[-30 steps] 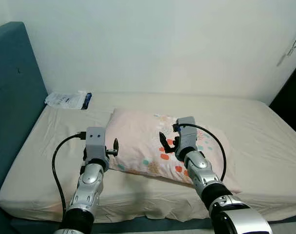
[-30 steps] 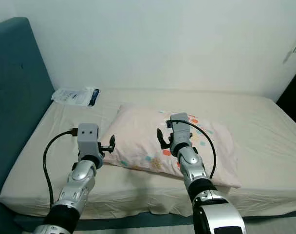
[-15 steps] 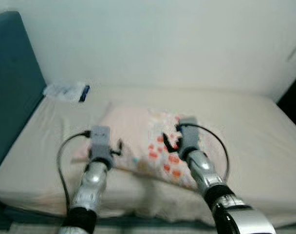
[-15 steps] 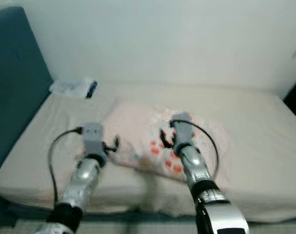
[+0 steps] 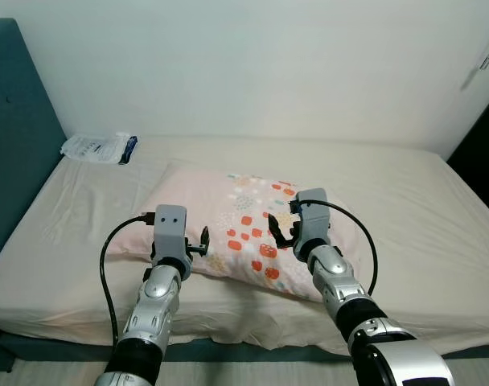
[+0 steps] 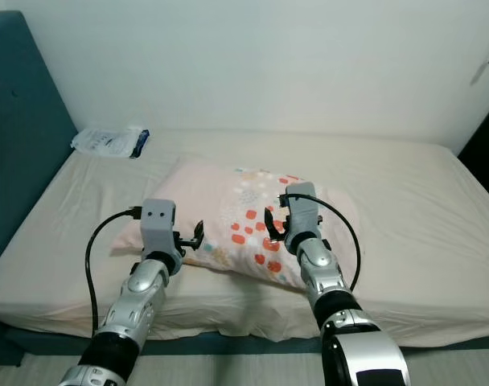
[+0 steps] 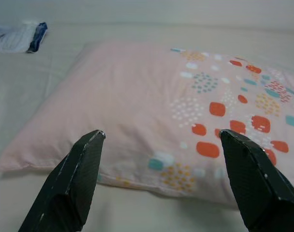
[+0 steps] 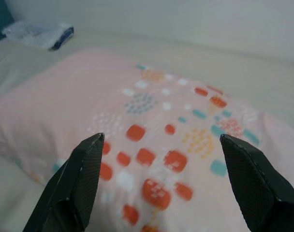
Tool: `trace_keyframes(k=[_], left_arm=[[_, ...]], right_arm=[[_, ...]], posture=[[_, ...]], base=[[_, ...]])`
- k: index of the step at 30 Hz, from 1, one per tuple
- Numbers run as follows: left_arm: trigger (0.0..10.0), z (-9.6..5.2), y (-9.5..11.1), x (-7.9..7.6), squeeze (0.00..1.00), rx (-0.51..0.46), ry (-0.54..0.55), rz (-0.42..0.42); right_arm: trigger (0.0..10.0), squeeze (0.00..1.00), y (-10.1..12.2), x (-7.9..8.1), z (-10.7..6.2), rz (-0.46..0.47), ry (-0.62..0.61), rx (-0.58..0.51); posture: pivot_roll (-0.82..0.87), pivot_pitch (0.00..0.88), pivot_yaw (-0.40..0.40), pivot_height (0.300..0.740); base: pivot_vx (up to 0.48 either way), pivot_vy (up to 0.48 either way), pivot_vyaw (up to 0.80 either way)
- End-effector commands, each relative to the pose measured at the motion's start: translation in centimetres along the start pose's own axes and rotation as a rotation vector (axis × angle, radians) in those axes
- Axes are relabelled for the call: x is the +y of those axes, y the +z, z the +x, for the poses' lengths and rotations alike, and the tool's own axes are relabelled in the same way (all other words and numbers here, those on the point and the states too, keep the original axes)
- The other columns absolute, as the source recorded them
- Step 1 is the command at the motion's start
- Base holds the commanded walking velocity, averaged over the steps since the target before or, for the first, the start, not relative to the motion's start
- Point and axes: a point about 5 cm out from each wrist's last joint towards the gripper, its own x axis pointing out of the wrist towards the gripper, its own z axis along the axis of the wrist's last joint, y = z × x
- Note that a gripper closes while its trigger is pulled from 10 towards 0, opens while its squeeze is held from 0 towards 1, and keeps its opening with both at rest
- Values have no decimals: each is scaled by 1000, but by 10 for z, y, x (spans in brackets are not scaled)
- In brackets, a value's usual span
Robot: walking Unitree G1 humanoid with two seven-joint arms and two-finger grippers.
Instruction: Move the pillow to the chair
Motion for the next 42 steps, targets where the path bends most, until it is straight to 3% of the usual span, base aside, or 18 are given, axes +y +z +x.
trace_keyframes(k=[1,20,42], left_arm=[[10000,-1,-5,3,0,21,11,10],[10000,0,5,5,0,-43,5,15],[10000,-1,8,6,0,-70,-8,-4]], right_arm=[[10000,0,-1,1,0,7,2,9],[10000,0,0,-5,-2,22,-36,-13],[10000,0,0,-3,-1,19,-33,-8]], posture=[[27,0,-96,740],[25,0,-85,740],[25,0,-85,740]], base=[[0,0,0],[0,0,0],[408,0,0]])
